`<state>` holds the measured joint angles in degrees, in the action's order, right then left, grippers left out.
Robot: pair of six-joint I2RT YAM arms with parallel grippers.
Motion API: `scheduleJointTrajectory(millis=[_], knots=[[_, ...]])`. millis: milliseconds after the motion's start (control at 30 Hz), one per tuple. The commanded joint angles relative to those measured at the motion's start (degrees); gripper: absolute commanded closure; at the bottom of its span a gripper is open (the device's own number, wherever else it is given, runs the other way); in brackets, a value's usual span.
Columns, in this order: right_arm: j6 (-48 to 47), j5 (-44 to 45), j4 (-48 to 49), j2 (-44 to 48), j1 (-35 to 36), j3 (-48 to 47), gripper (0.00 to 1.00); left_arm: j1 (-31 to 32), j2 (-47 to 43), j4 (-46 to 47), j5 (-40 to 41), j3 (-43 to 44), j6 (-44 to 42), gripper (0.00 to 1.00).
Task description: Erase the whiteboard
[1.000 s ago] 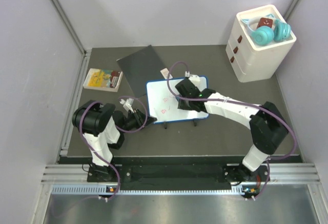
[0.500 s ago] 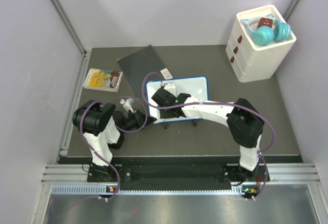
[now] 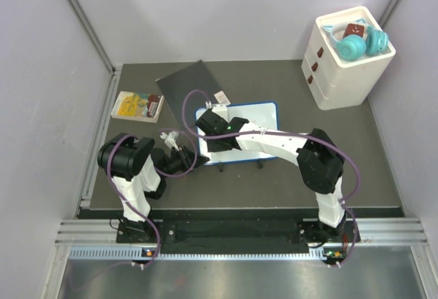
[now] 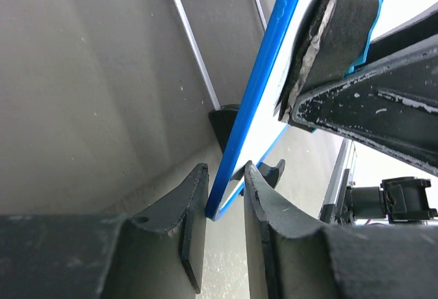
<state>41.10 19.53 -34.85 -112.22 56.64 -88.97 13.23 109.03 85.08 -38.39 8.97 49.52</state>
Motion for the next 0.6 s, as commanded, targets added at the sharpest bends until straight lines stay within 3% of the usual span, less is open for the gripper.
scheduleJointTrajectory(millis=[0, 367, 567], knots=[[-0.3, 3.7, 2.1, 2.4, -3.5, 0.9, 1.0, -0.1, 2.1, 12.1, 3.3, -0.9, -3.0, 1.0], [-0.3, 2.4, 6.1, 14.2, -18.8, 17.8, 1.0, -0.1, 2.3, 12.0, 3.1, -0.7, -3.2, 1.0], [-1.3, 3.5, 5.9, 19.4, -23.2, 21.4, 1.0, -0.1, 2.3, 12.0, 3.1, -0.7, -3.2, 1.0]])
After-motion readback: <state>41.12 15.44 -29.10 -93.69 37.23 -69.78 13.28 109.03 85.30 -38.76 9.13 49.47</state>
